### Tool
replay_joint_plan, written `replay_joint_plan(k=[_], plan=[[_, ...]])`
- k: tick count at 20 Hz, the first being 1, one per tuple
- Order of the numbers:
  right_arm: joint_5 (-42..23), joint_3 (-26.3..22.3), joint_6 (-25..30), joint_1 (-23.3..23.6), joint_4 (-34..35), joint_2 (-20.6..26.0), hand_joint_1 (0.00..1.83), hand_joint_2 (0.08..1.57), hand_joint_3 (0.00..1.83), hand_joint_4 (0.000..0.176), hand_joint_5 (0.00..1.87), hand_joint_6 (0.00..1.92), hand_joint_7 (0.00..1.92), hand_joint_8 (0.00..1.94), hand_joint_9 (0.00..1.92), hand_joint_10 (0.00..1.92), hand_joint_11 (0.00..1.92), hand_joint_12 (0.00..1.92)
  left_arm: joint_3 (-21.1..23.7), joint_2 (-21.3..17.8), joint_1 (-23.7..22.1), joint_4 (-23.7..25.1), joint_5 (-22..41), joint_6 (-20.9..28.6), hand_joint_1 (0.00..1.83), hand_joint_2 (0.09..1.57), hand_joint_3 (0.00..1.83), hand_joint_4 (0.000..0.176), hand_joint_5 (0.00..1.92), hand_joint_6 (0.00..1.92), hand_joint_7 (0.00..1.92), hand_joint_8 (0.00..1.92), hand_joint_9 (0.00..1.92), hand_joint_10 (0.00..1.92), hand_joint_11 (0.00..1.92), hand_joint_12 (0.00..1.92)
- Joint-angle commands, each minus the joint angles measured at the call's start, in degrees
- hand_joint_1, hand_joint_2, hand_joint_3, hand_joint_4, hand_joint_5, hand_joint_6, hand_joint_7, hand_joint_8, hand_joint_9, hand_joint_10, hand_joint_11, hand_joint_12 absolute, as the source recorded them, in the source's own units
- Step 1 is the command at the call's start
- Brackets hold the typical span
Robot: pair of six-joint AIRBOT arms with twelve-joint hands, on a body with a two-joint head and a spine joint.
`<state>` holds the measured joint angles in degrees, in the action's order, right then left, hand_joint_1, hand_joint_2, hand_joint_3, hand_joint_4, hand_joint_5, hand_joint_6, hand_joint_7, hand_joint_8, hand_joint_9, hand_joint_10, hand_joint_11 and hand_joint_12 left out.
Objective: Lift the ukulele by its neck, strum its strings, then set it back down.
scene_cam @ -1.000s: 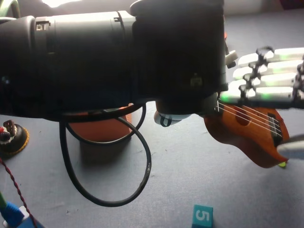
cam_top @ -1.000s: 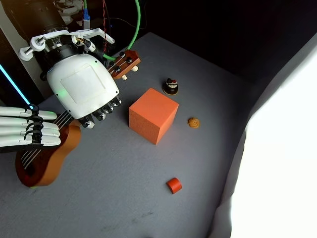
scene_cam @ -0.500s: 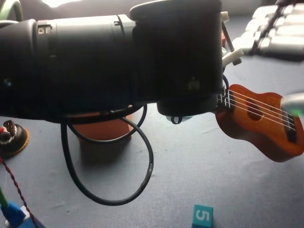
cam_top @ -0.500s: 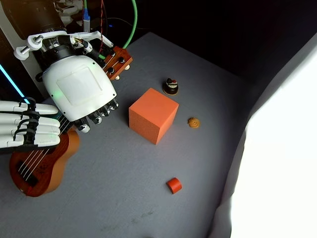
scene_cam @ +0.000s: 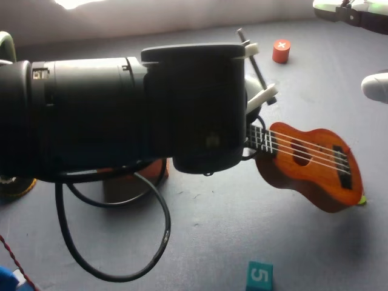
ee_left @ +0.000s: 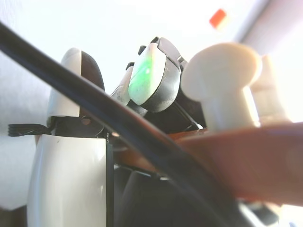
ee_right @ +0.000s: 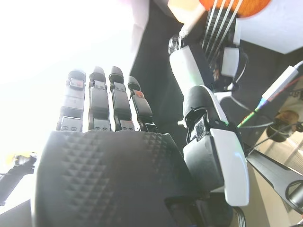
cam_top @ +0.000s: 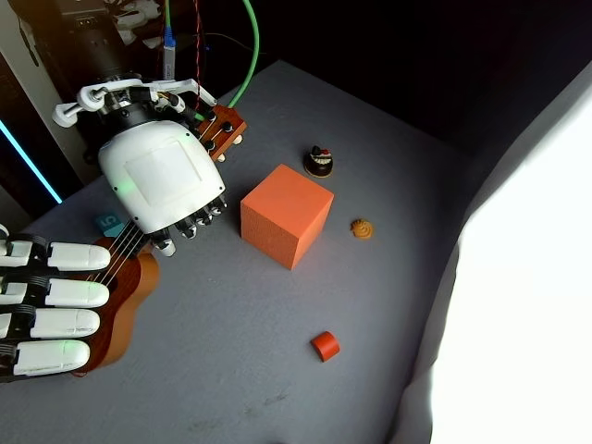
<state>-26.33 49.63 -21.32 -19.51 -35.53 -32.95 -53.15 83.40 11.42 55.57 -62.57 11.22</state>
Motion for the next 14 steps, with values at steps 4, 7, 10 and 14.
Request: replay_joint_plan(k=[4,7,10,14], plan=[[-5.19,-0.62,-0.12,0.94,1.17,0.37,0.16,1.37,0.0,0.0,0.0,0.0,0.05,0.0,0.03,0.0,0.0,0.0,0.05,-0.13,1.32,6.88,2.18,2.25,1.42,1.21,0.0,0.176,1.2,1.92,1.34,1.92,1.43,1.92,1.48,1.92],[-5.2,-0.93,-0.11,0.94,0.93,0.36,0.15,1.35,0.0,0.0,0.03,0.01,0.13,0.02,0.1,0.03,0.02,0.01,0.3,-0.13,2.45,7.87,2.71,3.41,1.47,1.21,0.0,0.176,1.22,1.92,1.33,1.92,1.43,1.92,1.46,1.92],[-5.2,-1.14,-0.11,0.93,0.6,0.36,0.18,1.35,0.0,0.0,0.04,0.01,0.11,0.01,0.09,0.02,0.0,0.01,1.02,-0.43,3.52,7.86,1.83,3.42,1.48,1.2,0.0,0.176,1.18,1.92,1.33,1.92,1.44,1.92,1.49,1.92],[-5.31,-1.72,-0.08,1.0,-1.16,0.35,0.18,1.34,0.0,0.0,0.04,0.01,0.12,0.0,0.13,0.02,0.0,0.12,2.19,-1.19,5.76,11.6,1.89,7.35,1.45,1.17,0.0,0.176,1.22,1.92,1.35,1.92,1.43,1.92,1.47,1.92]])
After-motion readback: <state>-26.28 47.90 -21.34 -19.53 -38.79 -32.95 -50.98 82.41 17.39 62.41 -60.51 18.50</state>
